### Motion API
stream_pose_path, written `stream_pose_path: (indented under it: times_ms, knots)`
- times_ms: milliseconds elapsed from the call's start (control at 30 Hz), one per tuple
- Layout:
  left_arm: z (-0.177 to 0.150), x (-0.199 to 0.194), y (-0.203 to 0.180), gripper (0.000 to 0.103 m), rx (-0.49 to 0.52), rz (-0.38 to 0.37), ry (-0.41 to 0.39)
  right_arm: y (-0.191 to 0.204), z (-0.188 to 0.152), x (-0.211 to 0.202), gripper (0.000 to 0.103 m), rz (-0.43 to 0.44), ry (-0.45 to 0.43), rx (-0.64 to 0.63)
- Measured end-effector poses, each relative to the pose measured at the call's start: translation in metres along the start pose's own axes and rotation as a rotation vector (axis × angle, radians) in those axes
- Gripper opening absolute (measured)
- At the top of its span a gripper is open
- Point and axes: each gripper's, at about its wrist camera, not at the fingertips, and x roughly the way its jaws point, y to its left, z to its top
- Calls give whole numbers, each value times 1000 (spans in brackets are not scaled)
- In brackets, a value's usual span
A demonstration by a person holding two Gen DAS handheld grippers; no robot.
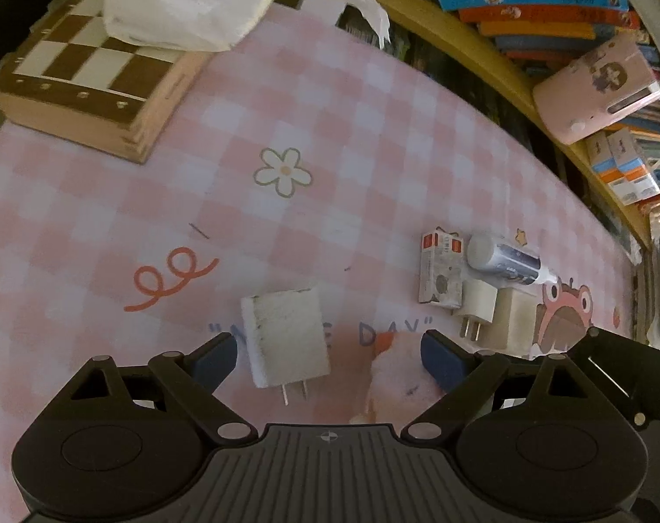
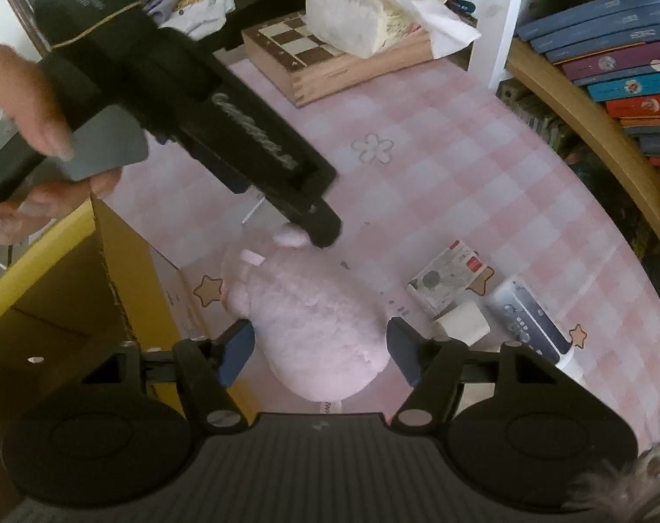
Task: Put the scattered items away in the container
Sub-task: 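Lower the right tool onto the pink plush pig while the left tool approaches a white charger, then grasp the white charger with the left tool while the right tool grips the pink pig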
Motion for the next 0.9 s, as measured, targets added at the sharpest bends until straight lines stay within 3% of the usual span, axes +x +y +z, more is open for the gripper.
stream_pose_path:
  times_ms: [433, 633, 800, 900]
  knots:
    - [7, 21, -7, 79, 35, 91, 52, -3, 4, 5, 71, 50, 8, -56]
    - [5, 23, -7, 68, 34, 125, 61, -5, 6, 8, 72, 67, 11, -47]
    - [3, 25, -7, 44, 35, 155, 75, -2, 5, 4, 77, 89, 26, -73]
    - [2, 24, -6, 43, 24, 146, 77, 0, 6, 4, 79, 90, 34, -90]
